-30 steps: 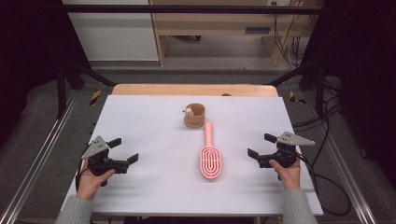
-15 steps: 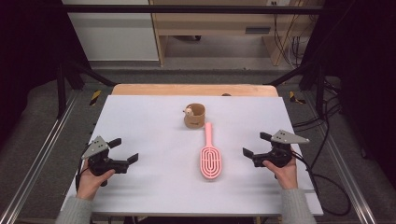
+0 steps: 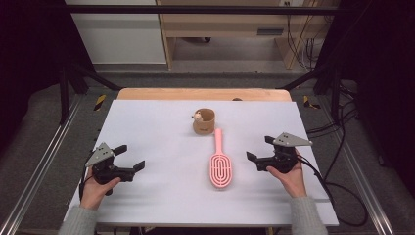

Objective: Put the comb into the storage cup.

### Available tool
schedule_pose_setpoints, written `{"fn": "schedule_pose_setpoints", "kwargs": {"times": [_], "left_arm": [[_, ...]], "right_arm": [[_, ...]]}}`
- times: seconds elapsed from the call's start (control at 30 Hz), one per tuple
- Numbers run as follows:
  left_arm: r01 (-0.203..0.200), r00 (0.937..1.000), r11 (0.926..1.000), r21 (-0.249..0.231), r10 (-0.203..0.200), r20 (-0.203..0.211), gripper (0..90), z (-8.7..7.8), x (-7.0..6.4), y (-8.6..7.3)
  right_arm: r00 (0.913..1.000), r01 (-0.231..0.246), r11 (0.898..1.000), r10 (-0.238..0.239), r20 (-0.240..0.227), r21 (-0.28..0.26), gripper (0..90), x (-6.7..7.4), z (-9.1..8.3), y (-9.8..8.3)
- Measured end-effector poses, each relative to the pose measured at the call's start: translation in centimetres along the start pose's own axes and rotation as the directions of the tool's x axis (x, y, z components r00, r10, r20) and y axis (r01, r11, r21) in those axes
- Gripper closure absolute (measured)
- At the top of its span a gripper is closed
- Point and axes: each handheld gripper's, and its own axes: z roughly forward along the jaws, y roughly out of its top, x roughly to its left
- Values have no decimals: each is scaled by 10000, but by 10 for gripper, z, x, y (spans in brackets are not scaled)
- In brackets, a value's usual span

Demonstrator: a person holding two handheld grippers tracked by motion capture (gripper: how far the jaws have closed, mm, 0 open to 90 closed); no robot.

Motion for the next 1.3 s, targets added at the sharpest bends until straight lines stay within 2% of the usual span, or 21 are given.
{"fn": "schedule_pose_setpoints", "kwargs": {"times": [0.13,0.17,0.53,0.93,1.3], "left_arm": [[-8,10000,10000,-1,8,-6,6,0,0,0],[-9,10000,10000,4,9,-27,6,0,0,0],[-22,10000,10000,-7,22,-65,6,0,0,0],[-20,10000,10000,17,20,-88,6,0,1,-1],[-32,9999,10000,35,33,-123,7,1,1,-1]], "right_arm": [[10000,22,9999,-21,-41,122,66,4,6,3],[9998,158,9997,-156,-83,209,70,6,10,6],[9986,267,9993,-256,-453,255,113,18,30,17],[9989,237,9980,-211,-428,589,166,23,47,20],[9985,352,9976,-326,-443,596,241,27,58,25]]}}
